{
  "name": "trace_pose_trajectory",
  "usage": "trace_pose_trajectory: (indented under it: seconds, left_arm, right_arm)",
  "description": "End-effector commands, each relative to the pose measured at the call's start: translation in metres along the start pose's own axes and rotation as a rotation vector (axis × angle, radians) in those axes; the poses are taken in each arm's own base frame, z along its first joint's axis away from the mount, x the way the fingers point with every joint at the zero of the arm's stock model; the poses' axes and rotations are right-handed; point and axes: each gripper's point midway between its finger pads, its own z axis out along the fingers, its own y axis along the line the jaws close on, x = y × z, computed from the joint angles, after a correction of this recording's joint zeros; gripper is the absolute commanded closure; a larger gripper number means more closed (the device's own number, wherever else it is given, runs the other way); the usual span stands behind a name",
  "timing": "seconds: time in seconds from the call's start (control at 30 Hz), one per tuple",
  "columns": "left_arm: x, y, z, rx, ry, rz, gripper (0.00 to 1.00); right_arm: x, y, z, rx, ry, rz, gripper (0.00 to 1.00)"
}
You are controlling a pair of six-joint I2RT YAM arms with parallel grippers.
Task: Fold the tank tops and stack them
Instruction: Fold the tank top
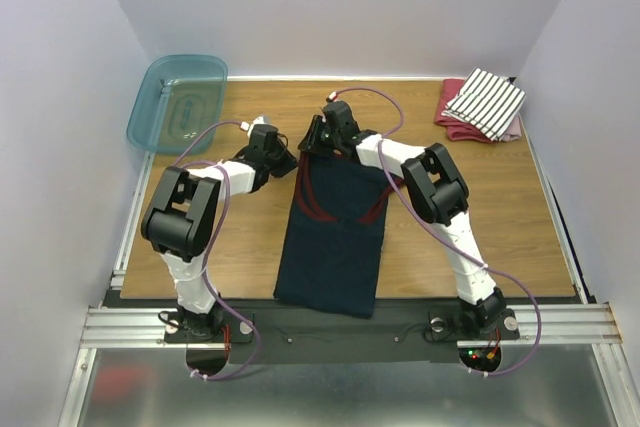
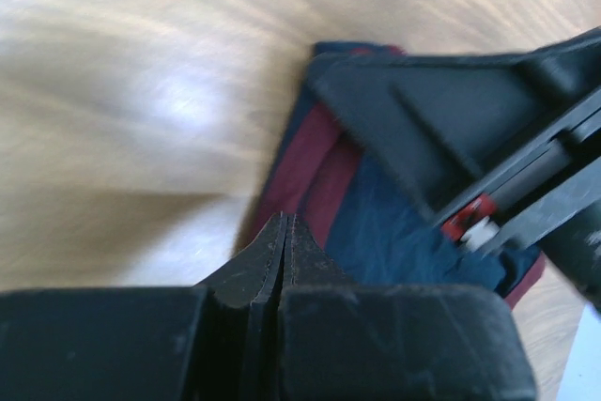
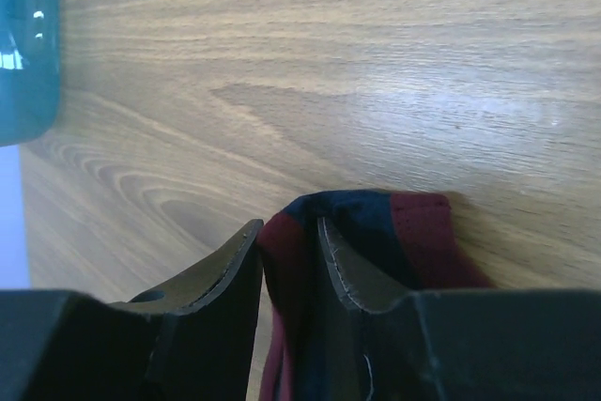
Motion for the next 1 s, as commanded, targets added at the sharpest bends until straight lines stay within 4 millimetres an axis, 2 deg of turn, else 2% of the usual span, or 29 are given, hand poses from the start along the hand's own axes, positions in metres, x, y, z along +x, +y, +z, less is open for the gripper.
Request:
trace_pose_trajectory:
  seconds: [0.0,0.1,0.2,0.37,0.47,0.6,0.67,0.73,0.8,0.83,0.9,0.93,0.97]
  left_arm:
    - [-0.022,-0.039,0.007,0.102,-0.052,0.004,0.97]
    - [-0.025,-0.044,0.014,0.109,-0.053,0.004,0.97]
    - [-0.021,-0.039,0.028,0.091,-0.038,0.003,0.97]
    - [-0.017,-0.038,0.039,0.091,-0.023,0.005,0.97]
    - [-0.013,-0.038,0.043,0.089,-0.017,0.009,0.97]
    - [-0.013,-0.04,0.045,0.092,-0.016,0.012,0.98]
    - [-0.013,-0.039,0.046,0.087,-0.018,0.016,0.98]
    - [-0.014,-0.04,0.046,0.08,-0.023,0.022,0.98]
    - [-0.014,-0.04,0.047,0.07,-0.022,0.026,0.98]
    - [-0.015,-0.041,0.047,0.068,-0.027,0.028,0.98]
    - [-0.015,-0.041,0.049,0.061,-0.027,0.03,0.98]
    - [-0.015,-0.042,0.049,0.06,-0.027,0.037,0.98]
    - [-0.013,-0.041,0.05,0.056,-0.023,0.039,0.98]
  right_arm:
    - [-0.024,0.025,-0.011,-0.102,-0.045,0.033,0.65]
    - [-0.026,0.022,-0.012,-0.106,-0.046,0.05,0.65]
    - [-0.029,0.019,-0.015,-0.1,-0.053,0.064,0.65]
    - [-0.04,0.017,-0.022,-0.098,-0.074,0.084,0.64]
    - [-0.048,0.018,-0.028,-0.098,-0.092,0.08,0.57]
    - [-0.057,0.021,-0.036,-0.097,-0.114,0.079,0.42]
    - [-0.061,0.017,-0.04,-0.081,-0.13,0.075,0.42]
    - [-0.068,0.019,-0.05,-0.073,-0.151,0.07,0.41]
    - [-0.07,0.01,-0.056,-0.037,-0.166,0.064,0.41]
    - [-0.076,0.012,-0.066,-0.028,-0.179,0.06,0.41]
    - [-0.076,-0.003,-0.077,0.038,-0.195,0.046,0.41]
    - [-0.082,0.0,-0.093,0.055,-0.21,0.028,0.41]
    - [-0.085,-0.007,-0.102,0.088,-0.232,0.025,0.41]
